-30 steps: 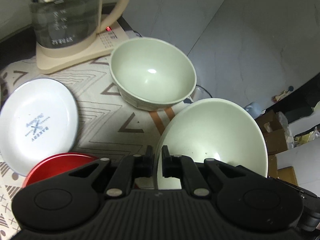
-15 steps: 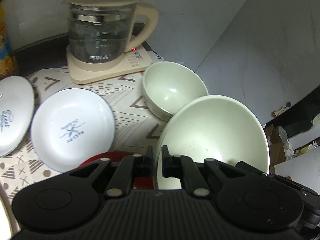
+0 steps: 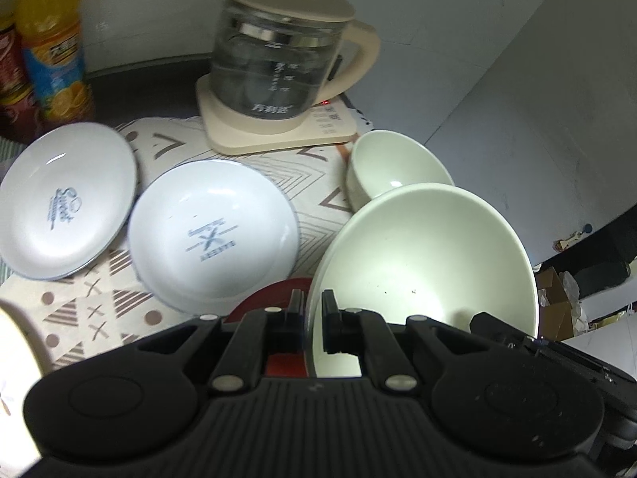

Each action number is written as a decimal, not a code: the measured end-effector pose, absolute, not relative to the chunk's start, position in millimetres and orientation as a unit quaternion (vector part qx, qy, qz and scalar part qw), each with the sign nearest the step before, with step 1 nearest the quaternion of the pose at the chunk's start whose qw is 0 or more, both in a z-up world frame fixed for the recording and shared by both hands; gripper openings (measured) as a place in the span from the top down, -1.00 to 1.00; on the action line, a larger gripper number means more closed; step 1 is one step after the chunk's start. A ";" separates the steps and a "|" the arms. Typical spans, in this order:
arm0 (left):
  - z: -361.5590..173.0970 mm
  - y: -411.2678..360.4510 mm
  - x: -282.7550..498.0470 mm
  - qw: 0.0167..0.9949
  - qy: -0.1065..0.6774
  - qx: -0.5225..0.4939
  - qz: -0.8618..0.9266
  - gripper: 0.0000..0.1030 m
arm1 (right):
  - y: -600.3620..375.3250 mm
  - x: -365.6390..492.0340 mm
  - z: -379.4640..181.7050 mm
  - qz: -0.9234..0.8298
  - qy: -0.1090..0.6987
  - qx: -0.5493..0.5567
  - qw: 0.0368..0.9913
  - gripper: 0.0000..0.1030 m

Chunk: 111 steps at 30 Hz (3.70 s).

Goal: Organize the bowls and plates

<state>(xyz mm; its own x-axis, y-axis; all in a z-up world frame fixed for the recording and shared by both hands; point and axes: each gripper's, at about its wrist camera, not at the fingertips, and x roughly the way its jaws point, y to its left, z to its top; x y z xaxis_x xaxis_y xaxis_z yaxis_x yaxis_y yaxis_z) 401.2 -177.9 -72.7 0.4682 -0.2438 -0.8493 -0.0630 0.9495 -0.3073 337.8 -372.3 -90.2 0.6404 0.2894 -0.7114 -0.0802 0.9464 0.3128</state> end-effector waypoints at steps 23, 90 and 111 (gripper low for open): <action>-125.4 -138.2 377.4 0.796 0.568 -0.208 -0.016 0.88 | -330.5 337.4 -118.6 0.116 0.447 0.081 0.883 0.76; -148.3 -126.5 386.5 0.762 0.612 -0.213 0.009 0.38 | -324.1 351.7 -138.7 0.096 0.468 0.013 0.878 0.69; -123.5 -130.2 391.4 0.782 0.595 -0.186 0.024 0.38 | -347.6 345.8 -138.0 0.120 0.486 0.072 0.863 0.43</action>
<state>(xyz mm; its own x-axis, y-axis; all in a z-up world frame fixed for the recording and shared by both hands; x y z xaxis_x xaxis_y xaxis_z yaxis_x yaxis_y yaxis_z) 391.4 -130.2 -123.5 0.2908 -0.1829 -0.9391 -0.2593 0.9297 -0.2614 345.8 -347.6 -138.0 0.4989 0.2771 -0.8212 -0.1367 0.9608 0.2411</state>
